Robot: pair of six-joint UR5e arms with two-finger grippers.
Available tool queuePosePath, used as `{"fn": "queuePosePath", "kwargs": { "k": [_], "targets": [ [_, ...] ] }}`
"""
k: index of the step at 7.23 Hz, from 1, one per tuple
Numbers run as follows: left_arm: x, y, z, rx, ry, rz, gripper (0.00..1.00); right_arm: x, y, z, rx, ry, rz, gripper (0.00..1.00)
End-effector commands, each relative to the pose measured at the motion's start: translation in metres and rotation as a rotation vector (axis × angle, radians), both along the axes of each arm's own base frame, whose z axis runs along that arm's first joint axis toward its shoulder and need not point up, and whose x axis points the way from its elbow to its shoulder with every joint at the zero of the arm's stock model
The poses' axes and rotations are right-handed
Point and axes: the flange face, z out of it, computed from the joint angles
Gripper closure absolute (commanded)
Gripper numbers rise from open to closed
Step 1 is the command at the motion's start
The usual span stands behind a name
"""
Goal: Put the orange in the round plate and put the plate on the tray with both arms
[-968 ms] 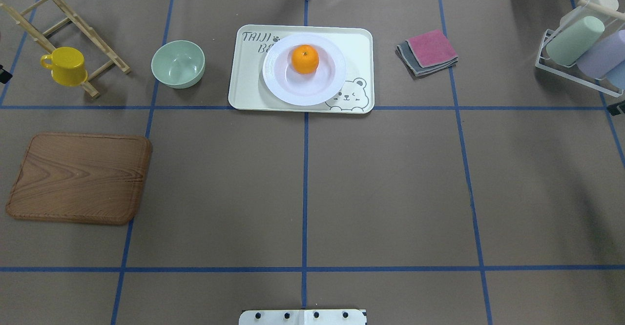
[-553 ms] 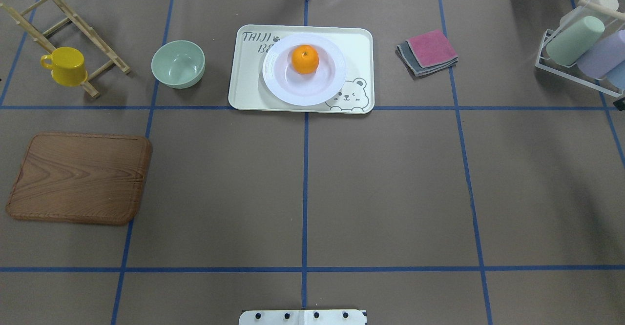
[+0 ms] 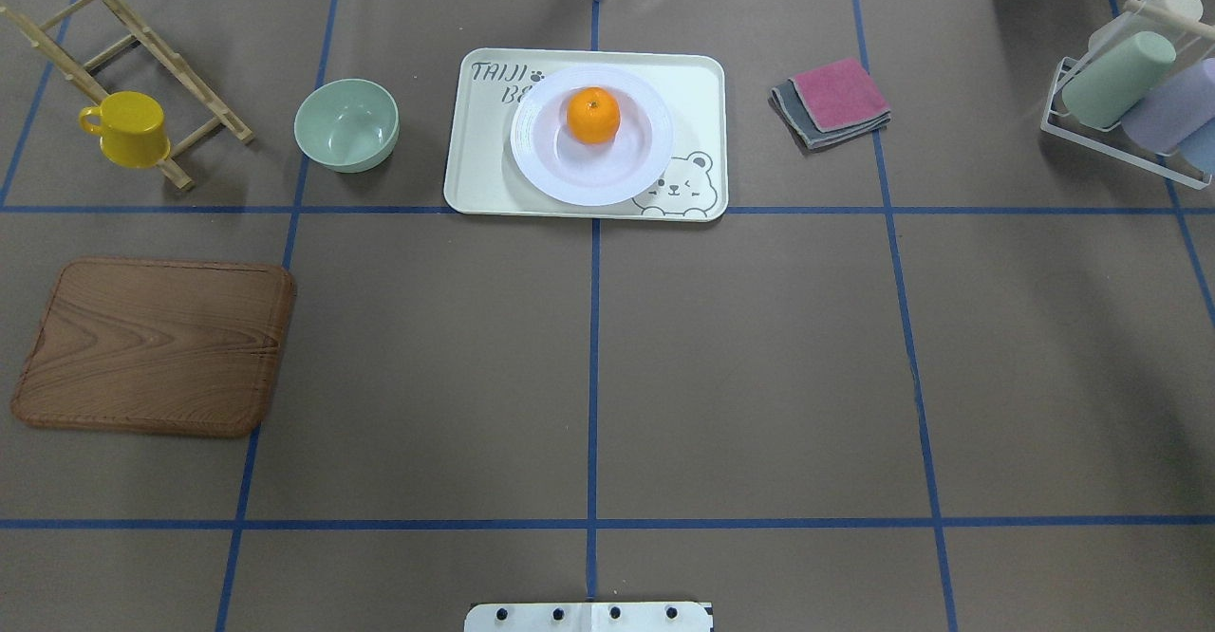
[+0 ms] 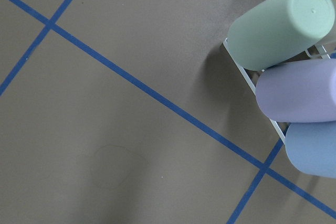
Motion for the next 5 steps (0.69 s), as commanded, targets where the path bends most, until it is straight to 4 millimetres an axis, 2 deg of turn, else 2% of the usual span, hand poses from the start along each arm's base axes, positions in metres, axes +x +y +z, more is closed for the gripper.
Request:
{"fn": "queuePosePath", "kwargs": {
  "k": [1, 2, 3, 5],
  "targets": [
    [-0.004, 0.002, -0.007, -0.003, 0.026, -0.010, 0.01, 0.008, -0.002, -0.005, -0.036, -0.032, 0.015, 0.00],
    [-0.003, 0.001, -0.008, -0.003, 0.026, -0.010, 0.01, 0.008, -0.005, -0.010, -0.025, -0.034, 0.015, 0.00],
    [-0.005, 0.003, -0.008, 0.002, 0.028, -0.011, 0.01, 0.008, -0.002, -0.008, -0.037, -0.038, 0.019, 0.00],
    [-0.004, 0.008, -0.028, 0.041, 0.037, -0.007, 0.01, 0.007, 0.000, -0.004, -0.045, -0.050, 0.016, 0.00]
  ]
}}
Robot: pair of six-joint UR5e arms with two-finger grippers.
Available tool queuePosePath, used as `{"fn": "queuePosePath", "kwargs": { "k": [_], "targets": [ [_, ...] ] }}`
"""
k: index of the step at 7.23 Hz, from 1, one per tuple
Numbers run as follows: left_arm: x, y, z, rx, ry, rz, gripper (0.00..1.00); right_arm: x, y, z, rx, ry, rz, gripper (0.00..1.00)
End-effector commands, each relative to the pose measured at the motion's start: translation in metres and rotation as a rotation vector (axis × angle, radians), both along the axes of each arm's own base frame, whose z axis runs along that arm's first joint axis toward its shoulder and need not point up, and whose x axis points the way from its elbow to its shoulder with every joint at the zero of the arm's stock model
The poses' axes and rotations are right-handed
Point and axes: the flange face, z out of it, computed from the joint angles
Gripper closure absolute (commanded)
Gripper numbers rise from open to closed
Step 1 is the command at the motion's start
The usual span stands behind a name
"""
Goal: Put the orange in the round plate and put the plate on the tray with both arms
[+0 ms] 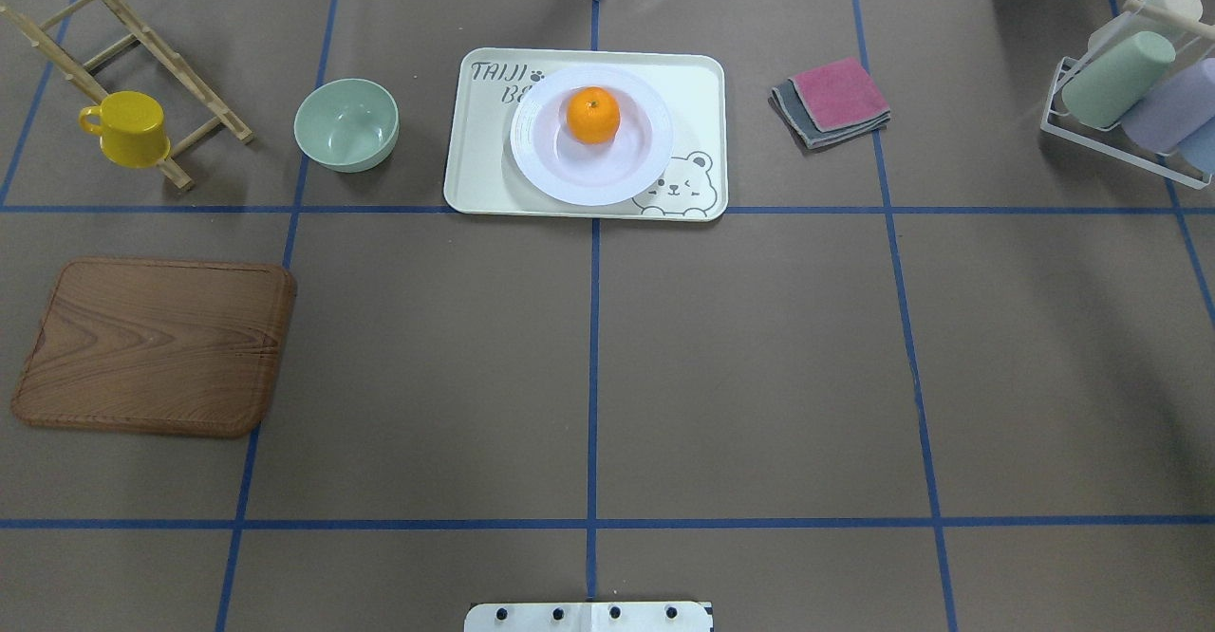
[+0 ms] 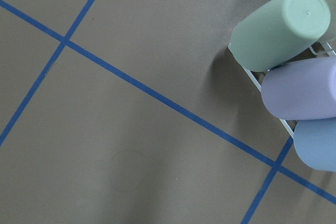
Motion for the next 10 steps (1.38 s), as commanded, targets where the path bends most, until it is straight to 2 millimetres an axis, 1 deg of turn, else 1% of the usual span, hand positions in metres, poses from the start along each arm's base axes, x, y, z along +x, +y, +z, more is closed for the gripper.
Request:
{"fn": "queuePosePath", "kwargs": {
  "k": [1, 2, 4, 5, 7, 10],
  "targets": [
    [-0.001, 0.007, -0.013, 0.030, -0.001, 0.001, 0.01, 0.000, 0.001, 0.000, 0.001, 0.000, 0.000, 0.00],
    [-0.002, 0.010, 0.000, 0.007, -0.006, 0.003, 0.01, 0.000, 0.000, 0.002, -0.002, 0.000, 0.000, 0.00],
    [-0.001, 0.010, 0.004, 0.003, -0.002, 0.007, 0.01, 0.000, 0.001, -0.001, 0.007, -0.001, 0.000, 0.00],
    [-0.001, 0.011, -0.002, 0.015, 0.001, 0.007, 0.01, 0.001, 0.001, 0.001, 0.006, 0.005, 0.001, 0.00],
    [-0.002, 0.011, -0.002, 0.017, -0.006, 0.007, 0.01, 0.001, 0.005, 0.004, -0.001, 0.007, 0.003, 0.00],
    [-0.002, 0.010, -0.001, 0.013, -0.010, 0.003, 0.01, 0.002, 0.005, 0.003, 0.003, 0.011, 0.005, 0.00]
  ]
}}
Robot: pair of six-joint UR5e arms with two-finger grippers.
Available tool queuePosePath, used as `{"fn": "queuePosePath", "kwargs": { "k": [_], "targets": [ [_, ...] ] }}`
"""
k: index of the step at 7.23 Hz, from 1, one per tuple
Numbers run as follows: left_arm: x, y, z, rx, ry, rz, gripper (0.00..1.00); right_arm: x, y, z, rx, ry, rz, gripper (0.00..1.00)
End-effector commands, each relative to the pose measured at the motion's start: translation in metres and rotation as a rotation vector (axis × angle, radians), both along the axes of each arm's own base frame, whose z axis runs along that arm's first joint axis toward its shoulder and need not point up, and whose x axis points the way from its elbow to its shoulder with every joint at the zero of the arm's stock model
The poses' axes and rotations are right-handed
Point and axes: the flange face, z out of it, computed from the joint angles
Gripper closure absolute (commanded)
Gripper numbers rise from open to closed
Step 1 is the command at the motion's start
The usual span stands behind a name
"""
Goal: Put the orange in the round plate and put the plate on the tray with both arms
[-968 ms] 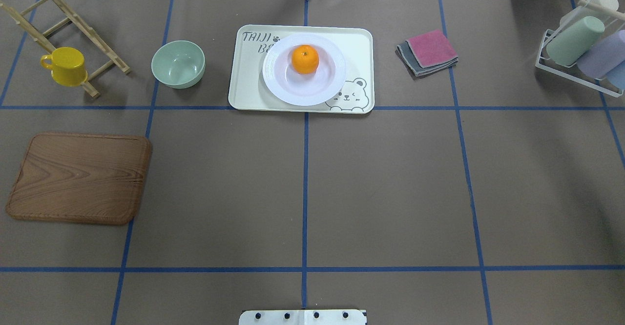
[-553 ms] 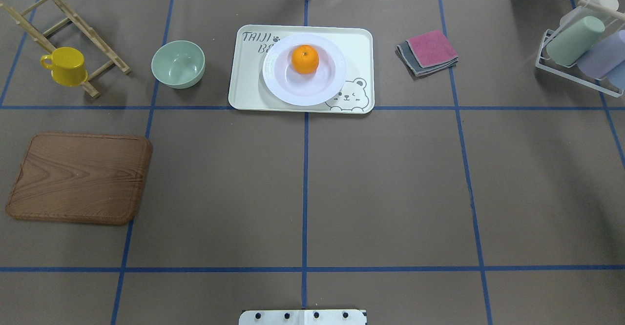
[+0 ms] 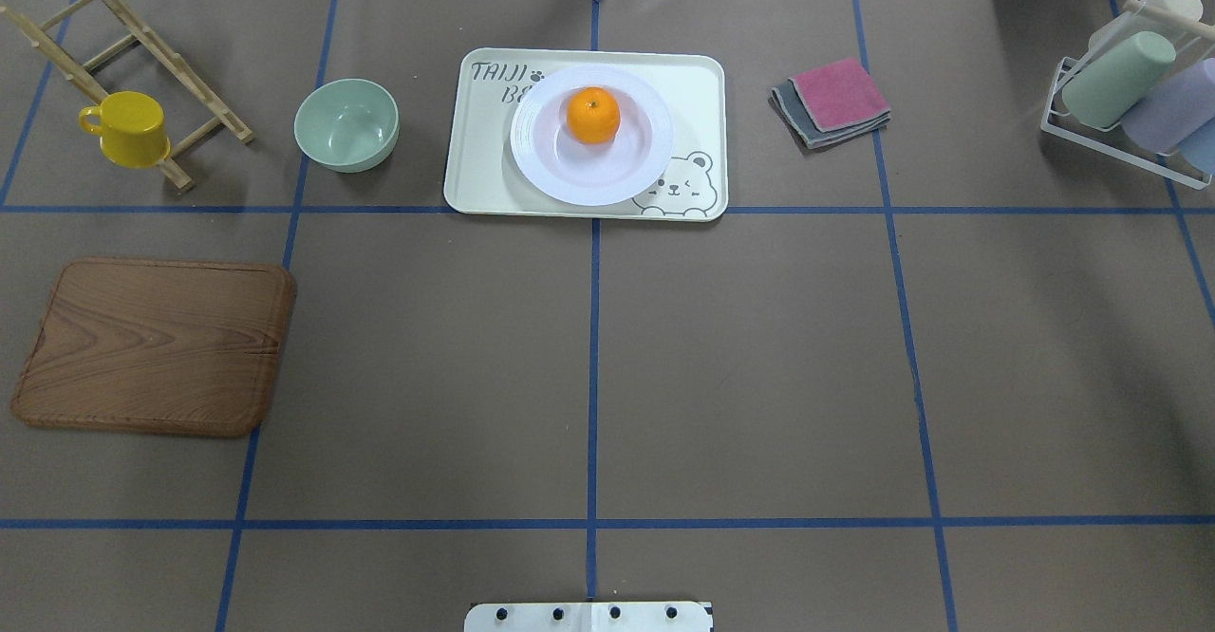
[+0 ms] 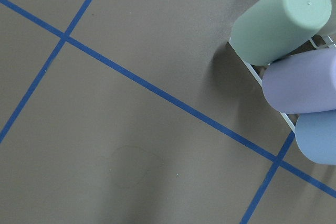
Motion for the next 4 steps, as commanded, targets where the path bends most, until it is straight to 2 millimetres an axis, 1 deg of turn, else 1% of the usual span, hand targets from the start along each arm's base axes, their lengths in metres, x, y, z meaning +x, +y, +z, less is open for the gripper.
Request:
{"fn": "queuePosePath", "kwargs": {
  "k": [1, 2, 4],
  "targets": [
    [-0.0001, -0.0001, 0.0003, -0.001, -0.002, -0.001, 0.01, -0.0006, 0.0002, 0.0002, 0.000, 0.001, -0.001, 0.00],
    [-0.0009, 0.0001, -0.0006, -0.002, 0.000, -0.004, 0.01, -0.0006, -0.0001, 0.0024, -0.005, 0.001, -0.001, 0.00],
    [-0.0001, 0.0001, -0.0005, -0.002, -0.001, -0.003, 0.01, 0.0002, -0.0005, 0.0003, 0.000, 0.002, 0.001, 0.00]
  ]
}}
